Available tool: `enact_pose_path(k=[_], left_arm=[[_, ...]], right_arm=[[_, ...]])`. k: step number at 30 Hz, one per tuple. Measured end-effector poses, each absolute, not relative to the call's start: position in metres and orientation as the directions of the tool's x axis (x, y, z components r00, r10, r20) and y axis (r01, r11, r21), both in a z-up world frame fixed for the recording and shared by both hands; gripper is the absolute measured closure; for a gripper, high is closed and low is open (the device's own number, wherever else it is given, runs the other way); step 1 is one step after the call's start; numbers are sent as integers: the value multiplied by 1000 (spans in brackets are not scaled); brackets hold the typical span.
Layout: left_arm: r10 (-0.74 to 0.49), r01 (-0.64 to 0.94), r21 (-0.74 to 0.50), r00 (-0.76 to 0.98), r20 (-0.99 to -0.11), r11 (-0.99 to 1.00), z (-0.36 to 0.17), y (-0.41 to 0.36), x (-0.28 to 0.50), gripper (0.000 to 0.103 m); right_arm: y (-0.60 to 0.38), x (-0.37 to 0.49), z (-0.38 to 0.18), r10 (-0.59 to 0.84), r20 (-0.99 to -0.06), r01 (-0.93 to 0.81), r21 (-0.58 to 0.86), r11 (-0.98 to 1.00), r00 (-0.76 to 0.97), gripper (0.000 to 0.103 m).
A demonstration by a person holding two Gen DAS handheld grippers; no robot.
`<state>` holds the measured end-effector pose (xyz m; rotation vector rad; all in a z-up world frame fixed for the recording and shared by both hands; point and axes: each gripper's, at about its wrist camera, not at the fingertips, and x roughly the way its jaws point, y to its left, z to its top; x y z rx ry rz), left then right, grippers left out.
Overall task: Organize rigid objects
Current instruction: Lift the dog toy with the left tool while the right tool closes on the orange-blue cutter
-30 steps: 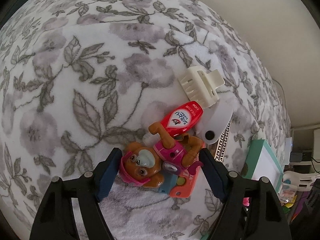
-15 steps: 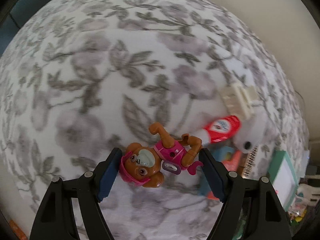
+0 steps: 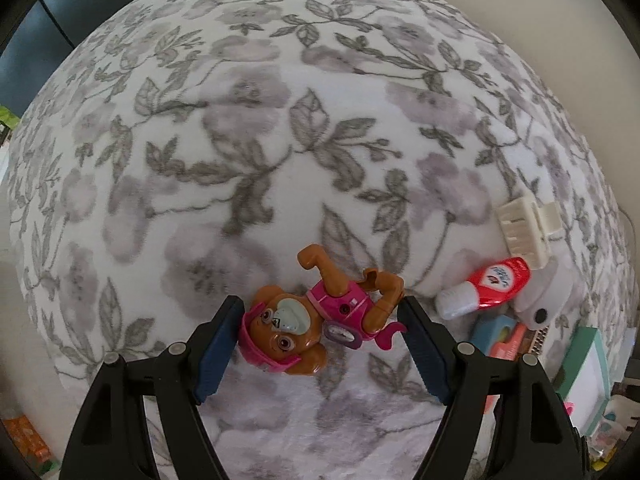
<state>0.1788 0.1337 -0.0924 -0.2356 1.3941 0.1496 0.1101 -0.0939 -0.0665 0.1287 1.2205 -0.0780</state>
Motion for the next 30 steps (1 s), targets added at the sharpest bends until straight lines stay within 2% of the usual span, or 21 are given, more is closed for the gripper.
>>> enact_pose_path(k=[11,20,30], left_arm=[[-9,-292,-60,175,-985,955,-90,171,176,23],[-3,-292,-53,171,-985,955,-90,180,176,23],[5,-297,-46,169,-986,954,-90,167,177,23]], right_arm=[[-69,117,-82,45,-947,65,69,996,319,46],[-63,123,-98,33,-954,68,55,996,297,49],[-49,129,-102,-62,-942,48,-49,998,329,50]])
